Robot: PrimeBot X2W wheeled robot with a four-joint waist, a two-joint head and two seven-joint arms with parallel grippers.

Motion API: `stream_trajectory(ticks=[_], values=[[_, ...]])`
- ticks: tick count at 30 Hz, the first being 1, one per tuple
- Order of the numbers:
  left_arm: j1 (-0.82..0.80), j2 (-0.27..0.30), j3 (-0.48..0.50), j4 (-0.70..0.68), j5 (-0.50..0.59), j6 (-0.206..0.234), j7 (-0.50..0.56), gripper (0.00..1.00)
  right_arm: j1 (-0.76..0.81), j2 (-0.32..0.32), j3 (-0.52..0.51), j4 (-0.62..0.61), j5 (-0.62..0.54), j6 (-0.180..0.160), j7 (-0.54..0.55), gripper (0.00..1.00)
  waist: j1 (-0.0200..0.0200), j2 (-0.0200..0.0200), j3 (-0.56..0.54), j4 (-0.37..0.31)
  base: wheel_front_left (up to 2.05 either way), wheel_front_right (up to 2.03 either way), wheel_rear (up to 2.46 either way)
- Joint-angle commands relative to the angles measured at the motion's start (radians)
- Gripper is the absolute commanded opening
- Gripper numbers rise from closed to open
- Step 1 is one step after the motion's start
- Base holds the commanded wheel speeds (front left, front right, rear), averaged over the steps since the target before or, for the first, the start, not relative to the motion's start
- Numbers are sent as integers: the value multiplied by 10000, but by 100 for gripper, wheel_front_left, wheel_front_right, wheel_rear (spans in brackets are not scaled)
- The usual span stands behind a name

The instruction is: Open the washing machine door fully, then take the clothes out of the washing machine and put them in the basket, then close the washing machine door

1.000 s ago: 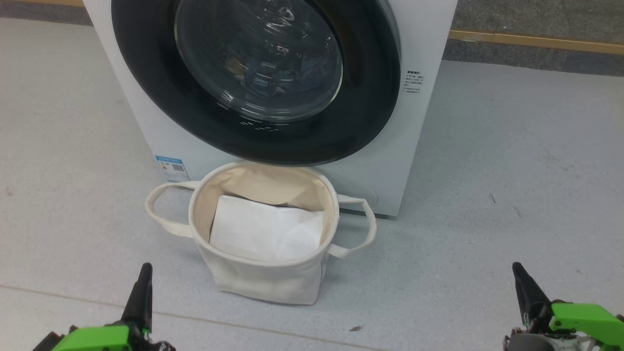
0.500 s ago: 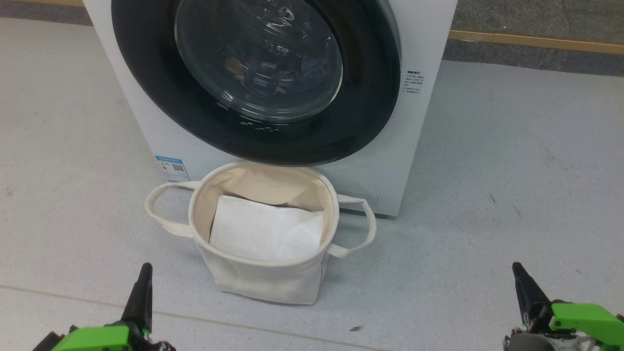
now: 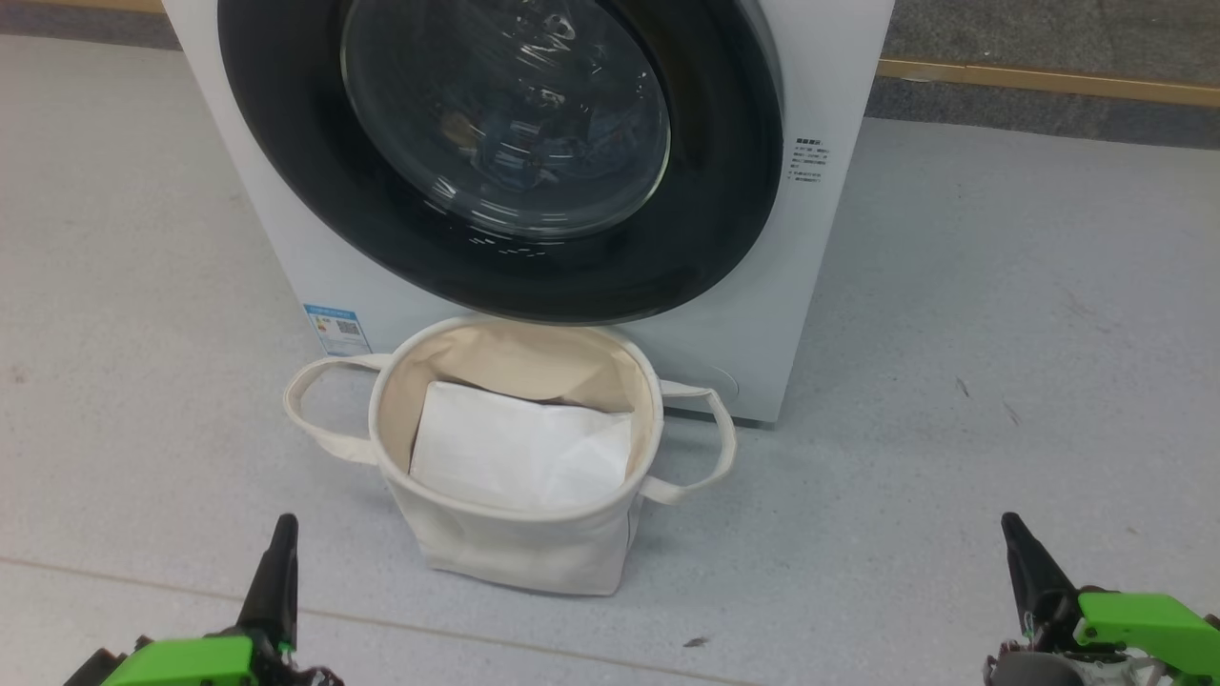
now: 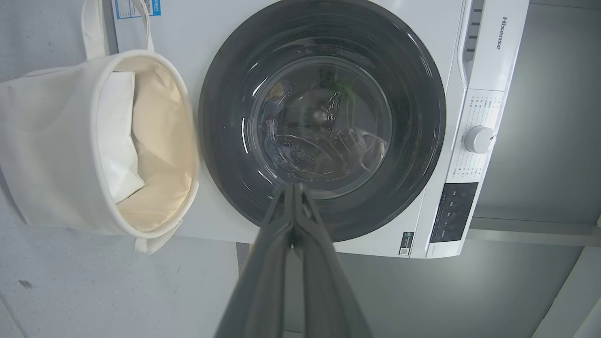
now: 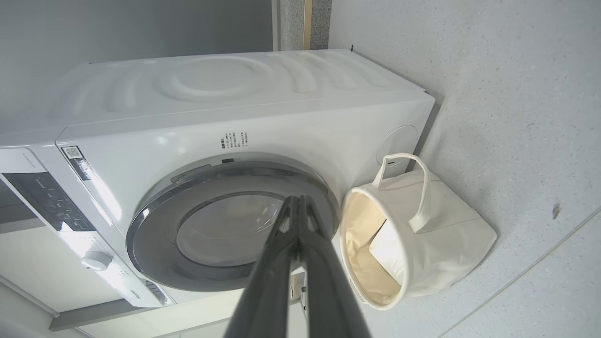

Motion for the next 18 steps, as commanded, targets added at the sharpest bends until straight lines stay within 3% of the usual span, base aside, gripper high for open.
stream_trajectory(ticks=[1,18], values=[[-243,62,333,-383,-41,15,77,0,-501,-60,194,-370,59,52,71,0,0,0,0,0,0,0,0],[-243,62,333,-383,-41,15,77,0,-501,-60,194,-370,59,52,71,0,0,0,0,0,0,0,0]])
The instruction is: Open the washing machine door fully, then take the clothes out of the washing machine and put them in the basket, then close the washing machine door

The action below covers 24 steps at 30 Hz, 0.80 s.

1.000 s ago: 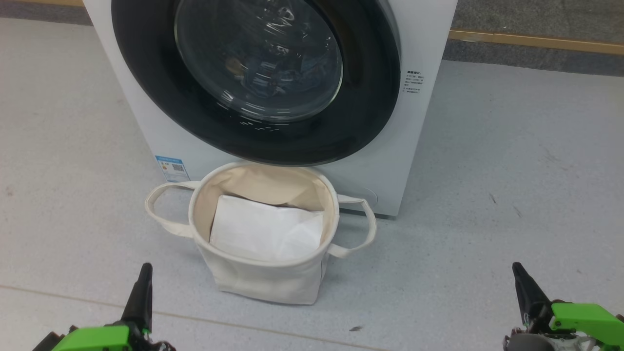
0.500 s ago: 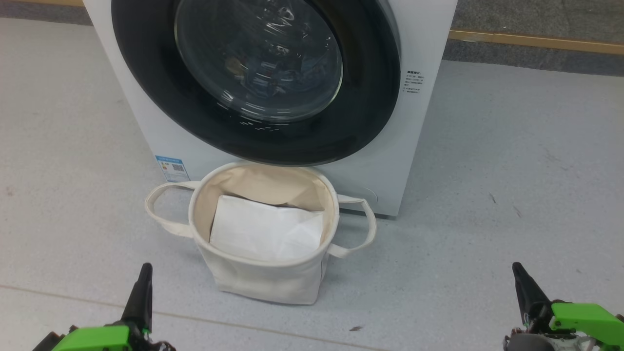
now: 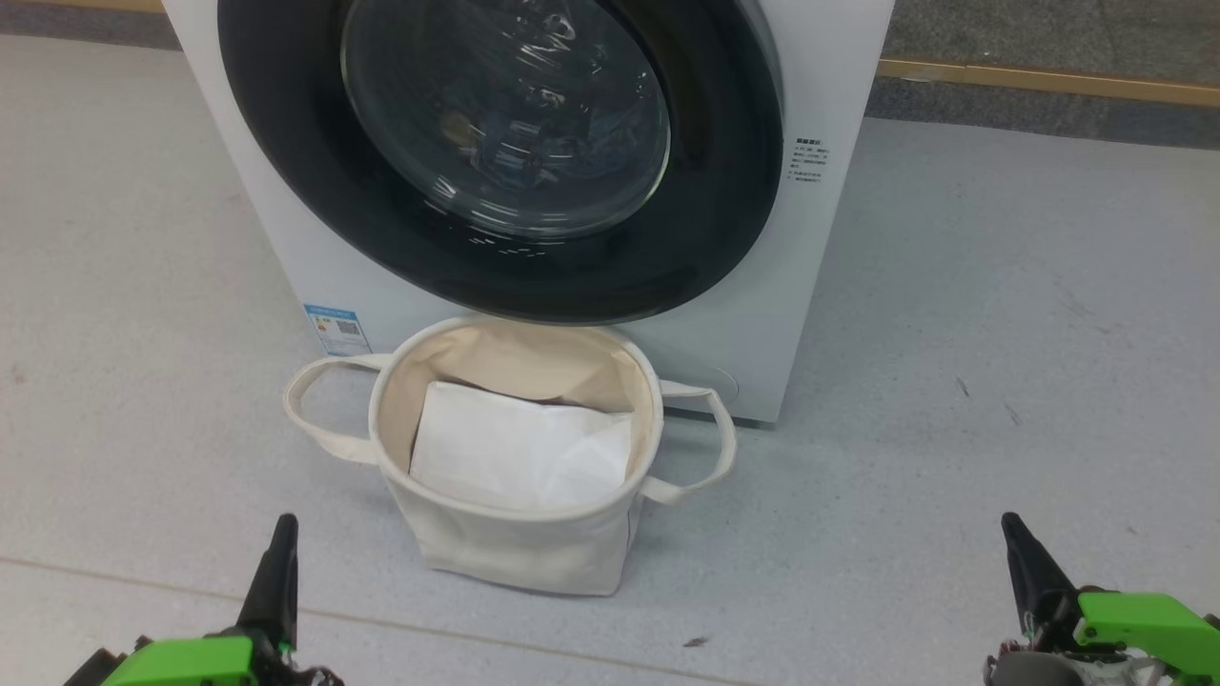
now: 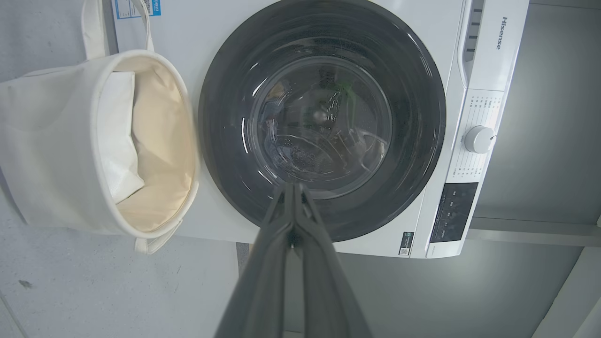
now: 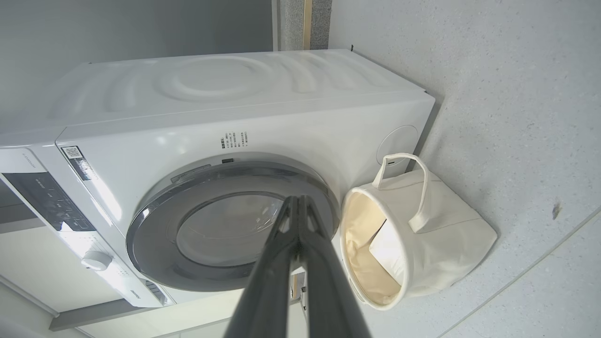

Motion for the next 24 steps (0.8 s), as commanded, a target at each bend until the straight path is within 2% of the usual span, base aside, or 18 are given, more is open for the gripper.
stream_trajectory(ticks=[1,10,11,16,24], values=[[-243,62,333,-383,-41,17,77,0,-501,-60,194,-370,59,52,73,0,0,0,0,0,0,0,0],[-243,62,333,-383,-41,17,77,0,-501,-60,194,-370,59,52,73,0,0,0,0,0,0,0,0],[4,-2,-7,62,1,-2,-9,100,9,6,5,57,-2,0,-5,100,0,0,0,0,0,0,0],[398,-63,-32,851,3,0,-18,100,394,67,31,851,-2,-2,-18,100,0,0,2,0,0,0,0],[338,-63,11,824,165,1,-240,100,279,61,214,843,-25,1,-240,100,21,0,-8,34,0,0,0]])
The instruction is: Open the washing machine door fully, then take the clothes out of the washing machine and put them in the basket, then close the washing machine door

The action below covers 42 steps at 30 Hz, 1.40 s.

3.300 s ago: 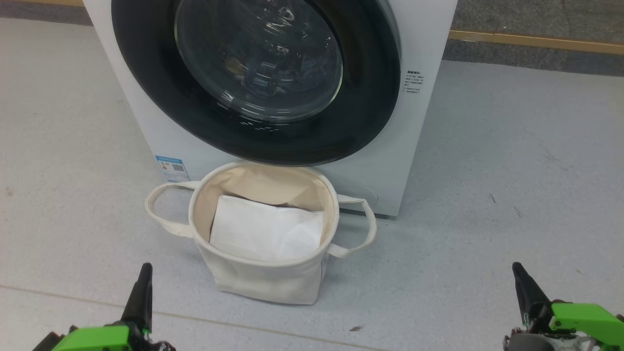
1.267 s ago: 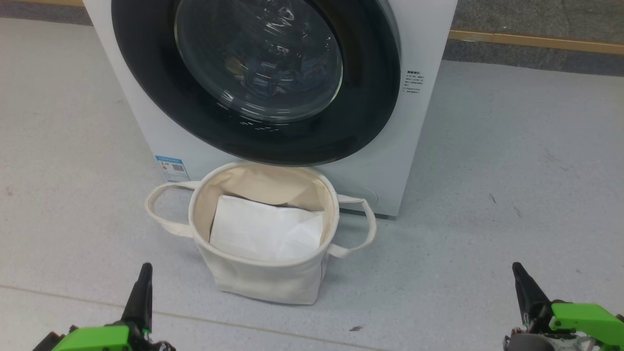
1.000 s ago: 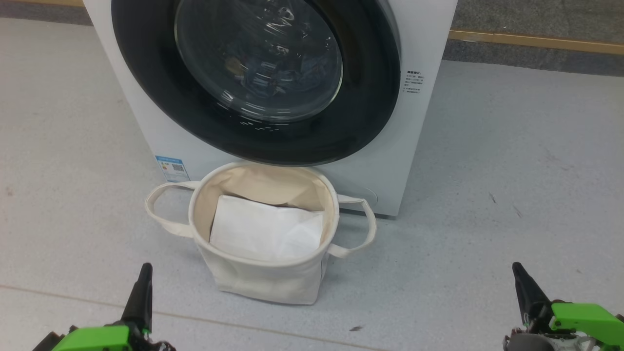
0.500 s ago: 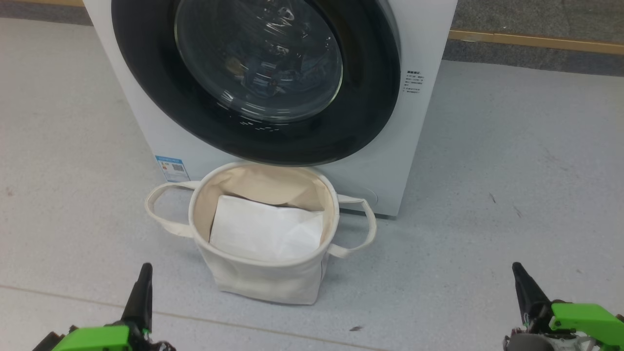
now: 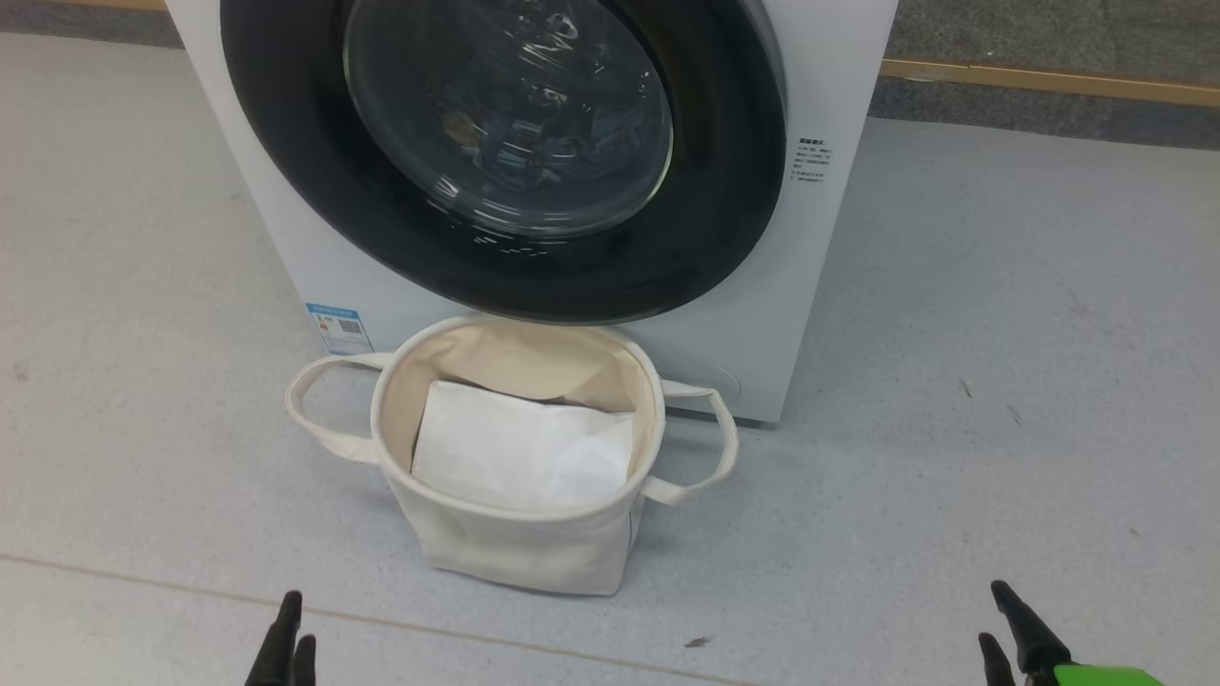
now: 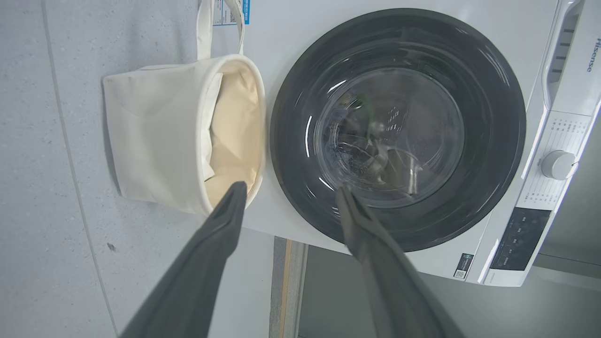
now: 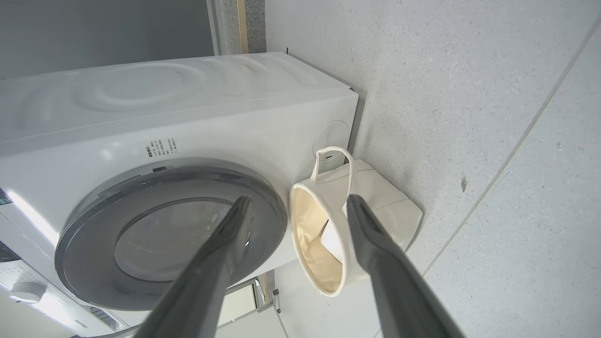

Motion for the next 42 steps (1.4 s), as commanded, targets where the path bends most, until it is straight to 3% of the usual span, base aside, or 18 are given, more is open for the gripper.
stream_trajectory(ticks=[1,15,42], values=[[-446,46,55,-345,160,-1,-116,100,-396,-24,56,-344,-42,6,-110,100,-1,-1,-5,7,0,0,0],[-654,336,-22,-607,1262,82,-524,100,-775,-39,371,-640,-1537,12,-519,100,-15,-1,16,66,0,0,0],[-1370,1574,-1257,-1080,5767,992,-1284,100,-1602,-75,1256,-1265,-6499,23,-1280,100,-15,-1,-61,162,0,0,0]])
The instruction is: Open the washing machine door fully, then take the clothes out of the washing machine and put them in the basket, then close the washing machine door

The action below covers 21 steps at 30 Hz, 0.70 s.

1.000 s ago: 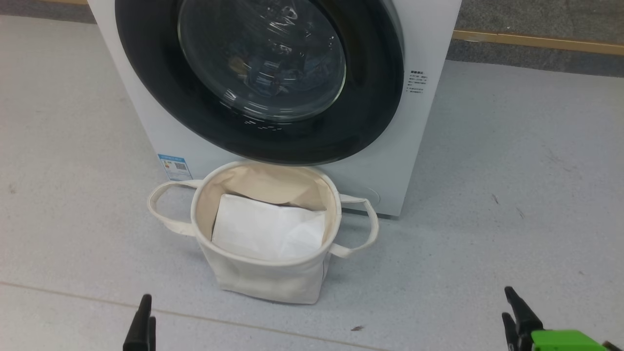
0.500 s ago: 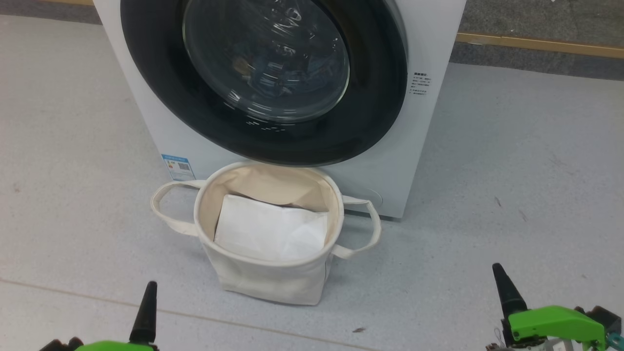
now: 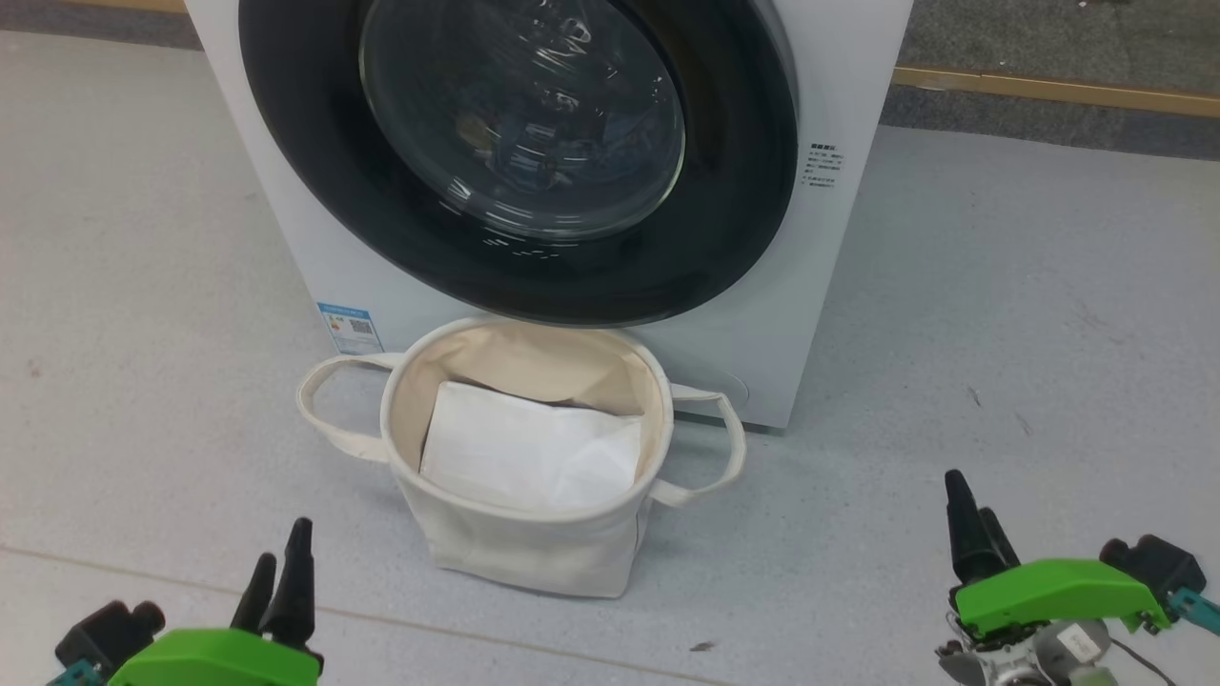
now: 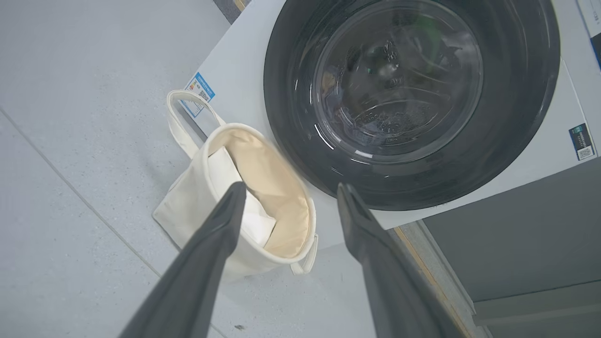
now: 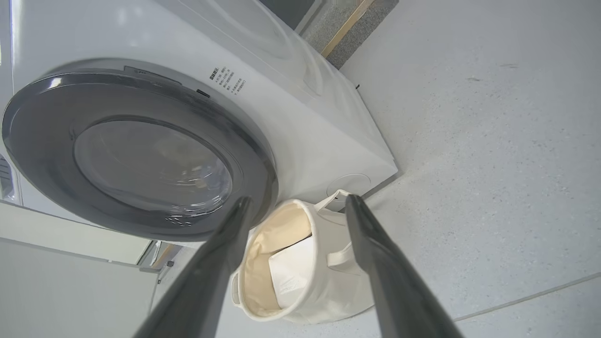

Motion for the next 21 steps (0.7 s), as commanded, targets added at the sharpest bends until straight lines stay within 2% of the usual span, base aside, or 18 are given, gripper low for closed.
stream_trajectory(ticks=[1,21], values=[[-549,302,87,-382,300,58,-111,100,-545,-73,161,-410,-338,23,-120,100,-1,0,0,4,0,0,0],[-1054,844,-701,-359,2750,514,-668,100,-1022,-90,752,-603,-3270,32,-706,100,-1,0,-51,131,0,0,0]])
